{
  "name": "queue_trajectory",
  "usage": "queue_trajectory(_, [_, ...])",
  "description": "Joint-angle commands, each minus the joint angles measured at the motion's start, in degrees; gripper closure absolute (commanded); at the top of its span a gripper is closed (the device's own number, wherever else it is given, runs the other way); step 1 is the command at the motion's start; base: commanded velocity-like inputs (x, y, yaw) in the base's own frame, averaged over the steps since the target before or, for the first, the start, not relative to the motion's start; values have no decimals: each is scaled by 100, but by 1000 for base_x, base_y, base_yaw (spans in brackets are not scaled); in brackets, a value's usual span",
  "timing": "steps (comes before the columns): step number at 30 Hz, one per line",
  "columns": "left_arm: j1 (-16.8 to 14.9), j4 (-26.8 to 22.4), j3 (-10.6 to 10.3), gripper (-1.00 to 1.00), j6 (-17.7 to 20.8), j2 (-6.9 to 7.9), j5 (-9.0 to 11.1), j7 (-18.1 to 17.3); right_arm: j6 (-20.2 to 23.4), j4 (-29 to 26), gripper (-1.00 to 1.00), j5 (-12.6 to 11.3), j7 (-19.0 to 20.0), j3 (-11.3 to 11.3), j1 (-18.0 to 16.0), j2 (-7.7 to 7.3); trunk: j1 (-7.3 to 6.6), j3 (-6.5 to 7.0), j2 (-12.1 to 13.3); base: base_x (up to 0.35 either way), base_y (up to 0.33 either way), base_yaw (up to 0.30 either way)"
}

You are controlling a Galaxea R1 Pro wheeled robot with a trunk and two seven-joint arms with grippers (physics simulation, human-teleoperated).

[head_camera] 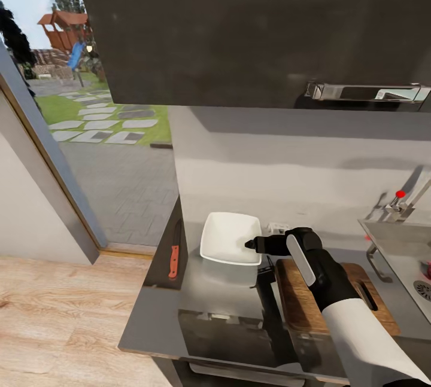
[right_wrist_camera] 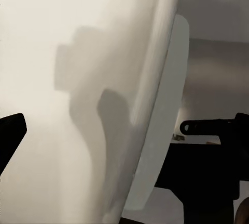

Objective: In the kitchen, take the Vidalia onion out of the sink, dice it on the chopping board with the paring knife, put the diced onion into the bowl on the countertop, then place both the paring knife and the chopping board into the sink.

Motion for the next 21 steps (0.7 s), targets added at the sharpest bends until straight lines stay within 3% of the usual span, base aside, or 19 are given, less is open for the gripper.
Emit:
queue_trajectory(1, [2, -9, 0, -100, -4, -2, 46, -3, 21, -5, -100, 27, 25, 10, -3, -7, 4, -10, -11, 0, 0, 0])
queue_trajectory(21, [2, -9, 0, -100, -4, -2, 48, -3, 21, -28, -100, 19, 25, 9, -1, -43, 4, -10, -11, 0, 0, 0])
